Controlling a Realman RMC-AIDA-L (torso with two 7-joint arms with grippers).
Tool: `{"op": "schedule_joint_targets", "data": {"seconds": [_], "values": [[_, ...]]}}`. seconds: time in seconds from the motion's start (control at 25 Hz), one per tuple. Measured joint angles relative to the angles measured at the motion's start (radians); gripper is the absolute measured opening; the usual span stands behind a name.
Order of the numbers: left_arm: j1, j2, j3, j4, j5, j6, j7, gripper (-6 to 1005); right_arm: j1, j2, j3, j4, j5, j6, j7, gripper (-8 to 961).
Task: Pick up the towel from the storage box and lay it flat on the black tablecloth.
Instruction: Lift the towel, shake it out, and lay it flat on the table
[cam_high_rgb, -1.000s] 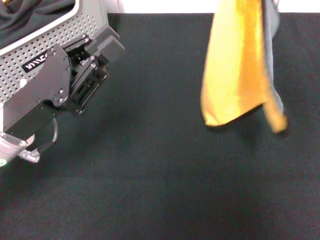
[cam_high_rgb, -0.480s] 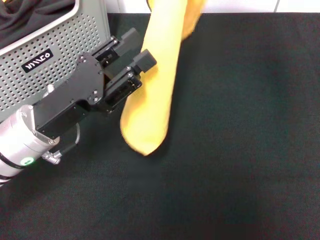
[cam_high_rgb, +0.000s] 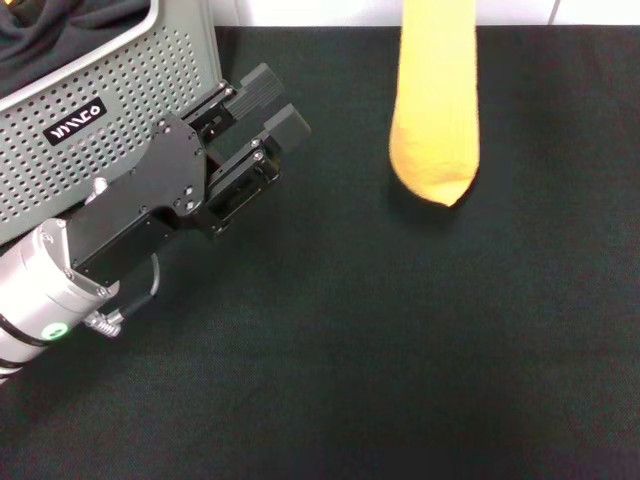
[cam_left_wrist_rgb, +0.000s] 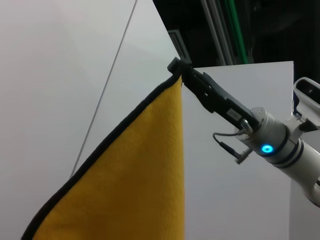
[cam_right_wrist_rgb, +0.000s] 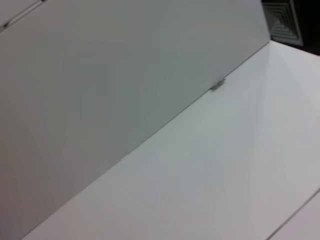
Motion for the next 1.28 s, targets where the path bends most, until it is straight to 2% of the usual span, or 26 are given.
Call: {"op": "schedule_joint_targets", "data": {"seconds": [0.2, 0.36, 0.6, 1.28], "values": [[-0.007, 0.000, 0.022, 0.000, 0.004, 0.004, 0.000, 546, 0.002, 0.001, -0.027, 0.000, -0.020, 0.105, 0.000, 22], [-0.010, 0.000, 0.058, 0.006, 0.001, 0.037, 0.001, 547, -0.006, 0.003, -0.092, 0.011, -0.059, 0.229, 0.000, 22], [-0.011, 0.000, 0.062, 0.004, 0.004, 0.101, 0.001, 547, -0.003, 0.004, -0.189, 0.059, -0.139, 0.403, 0.000, 23], [-0.069, -0.002, 0.065, -0.002, 0.005, 0.104, 0.001, 548, 0.077, 0.006, -0.341, 0.216, -0.230, 0.825, -0.013, 25]]}}
